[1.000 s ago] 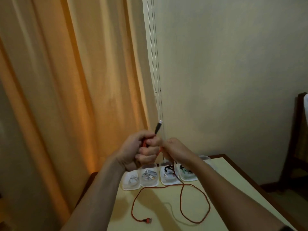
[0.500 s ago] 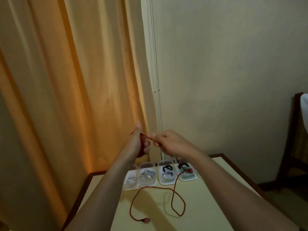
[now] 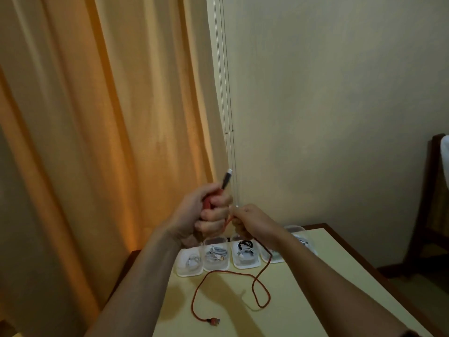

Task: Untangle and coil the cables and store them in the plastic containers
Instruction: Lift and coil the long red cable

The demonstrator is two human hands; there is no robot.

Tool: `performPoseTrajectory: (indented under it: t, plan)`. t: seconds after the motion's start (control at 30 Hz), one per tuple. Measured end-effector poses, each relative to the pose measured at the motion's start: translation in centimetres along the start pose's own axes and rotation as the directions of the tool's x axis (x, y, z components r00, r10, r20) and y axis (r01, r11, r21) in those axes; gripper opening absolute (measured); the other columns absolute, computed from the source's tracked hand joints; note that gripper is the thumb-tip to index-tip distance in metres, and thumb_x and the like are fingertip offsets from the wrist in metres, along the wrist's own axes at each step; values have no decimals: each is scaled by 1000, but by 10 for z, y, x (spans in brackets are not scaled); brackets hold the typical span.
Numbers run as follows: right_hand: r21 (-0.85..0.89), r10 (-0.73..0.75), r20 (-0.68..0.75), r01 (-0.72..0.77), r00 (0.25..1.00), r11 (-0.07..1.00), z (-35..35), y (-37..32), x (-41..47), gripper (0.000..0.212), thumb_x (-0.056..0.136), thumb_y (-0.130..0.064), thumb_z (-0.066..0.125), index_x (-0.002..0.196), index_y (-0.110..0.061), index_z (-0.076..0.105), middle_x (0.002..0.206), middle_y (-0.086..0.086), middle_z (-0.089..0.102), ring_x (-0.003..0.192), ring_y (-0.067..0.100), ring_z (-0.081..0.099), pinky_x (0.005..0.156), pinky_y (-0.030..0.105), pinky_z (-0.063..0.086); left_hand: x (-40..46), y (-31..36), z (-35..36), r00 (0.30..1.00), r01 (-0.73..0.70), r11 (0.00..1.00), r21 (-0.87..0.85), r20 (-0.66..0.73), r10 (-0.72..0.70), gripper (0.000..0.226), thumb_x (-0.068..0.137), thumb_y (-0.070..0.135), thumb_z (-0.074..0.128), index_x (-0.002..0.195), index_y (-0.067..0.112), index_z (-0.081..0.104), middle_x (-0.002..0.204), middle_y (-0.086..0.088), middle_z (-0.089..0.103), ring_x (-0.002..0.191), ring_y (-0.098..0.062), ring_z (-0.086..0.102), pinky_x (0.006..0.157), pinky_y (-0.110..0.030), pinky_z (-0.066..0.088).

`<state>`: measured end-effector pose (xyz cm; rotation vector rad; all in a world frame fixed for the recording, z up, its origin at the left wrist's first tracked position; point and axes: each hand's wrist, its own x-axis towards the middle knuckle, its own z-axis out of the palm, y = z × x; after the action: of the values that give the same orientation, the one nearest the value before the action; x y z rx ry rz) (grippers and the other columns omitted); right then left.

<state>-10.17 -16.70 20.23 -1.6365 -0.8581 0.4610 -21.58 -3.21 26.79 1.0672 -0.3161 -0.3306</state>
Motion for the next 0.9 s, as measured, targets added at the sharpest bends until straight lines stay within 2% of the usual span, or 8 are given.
performPoseTrajectory:
  t: [0.07, 0.13, 0.3, 0.47, 0.53, 0.6, 0.77, 0.9]
  plan:
    - [-85, -44, 15, 45, 999, 995, -9, -20, 5, 41, 102, -37, 54, 65, -18, 52, 54, -5, 38, 46, 10, 29, 47, 26, 23, -1, -5, -3, 975, 190, 981, 44, 109, -194, 38, 97, 44, 51, 71, 21, 35, 49, 9, 25, 33, -6, 21, 31, -16, 22]
    - [-171, -48, -14, 45, 999, 984, -17, -43, 9, 43, 101, -37, 56, 65, -14, 54, 52, -4, 40, 45, 11, 30, 46, 26, 25, -1, -8, -8, 947, 309, 938, 155, 43, -319, 49, 97, 61, 34, 70, 20, 36, 48, 10, 25, 33, -4, 18, 30, -16, 21]
    - [-407, -15, -55, -8, 998, 913, -23, -75, 8, 46, 101, -44, 52, 64, -17, 56, 48, -7, 39, 42, 12, 31, 47, 26, 28, -1, -12, -11, 843, 435, 807, 400, -496, -209, 68, 80, 86, 20, 71, 20, 39, 57, 5, 31, 44, -7, 22, 42, -21, 18]
    - [-267, -11, -23, 4, 1000, 964, 0, -55, -1, 43, 103, -47, 45, 68, -24, 57, 52, -8, 38, 43, 10, 29, 46, 26, 24, 16, -11, -12, 620, 229, 770, 595, -700, 356, 56, 103, 55, 23, 71, 16, 48, 55, 0, 47, 49, -16, 44, 58, -31, 40]
    - [-184, -19, -20, 15, 1000, 983, 7, -38, -7, 45, 103, -49, 43, 66, -26, 54, 54, -9, 37, 44, 9, 30, 47, 25, 25, 20, -6, -14, 503, 6, 863, 506, -747, 435, 48, 105, 43, 32, 72, 13, 49, 53, -3, 55, 55, -21, 52, 71, -37, 45]
    - [-62, -31, -14, 30, 999, 998, 13, -20, -11, 47, 104, -51, 41, 64, -27, 50, 57, -8, 36, 47, 9, 29, 48, 26, 24, 22, -1, -12, 481, -276, 888, 369, -747, 459, 41, 106, 39, 34, 77, 13, 47, 56, -4, 57, 59, -22, 58, 75, -39, 49]
    - [178, -46, 25, 40, 999, 983, 25, 4, -12, 48, 94, -59, 49, 60, -27, 39, 58, -5, 30, 50, 10, 24, 49, 26, 20, 17, -4, 2, 647, -510, 840, 187, -560, 517, 45, 105, 45, 27, 77, 15, 44, 54, 1, 44, 48, -14, 47, 61, -30, 43]
    - [153, -41, 42, 34, 998, 988, 20, 13, -6, 49, 90, -63, 53, 60, -26, 42, 54, -7, 34, 48, 11, 25, 49, 25, 22, 3, 1, 6, 954, -278, 960, -2, -120, 276, 49, 103, 50, 25, 69, 19, 42, 46, 9, 32, 34, -7, 30, 36, -19, 28]
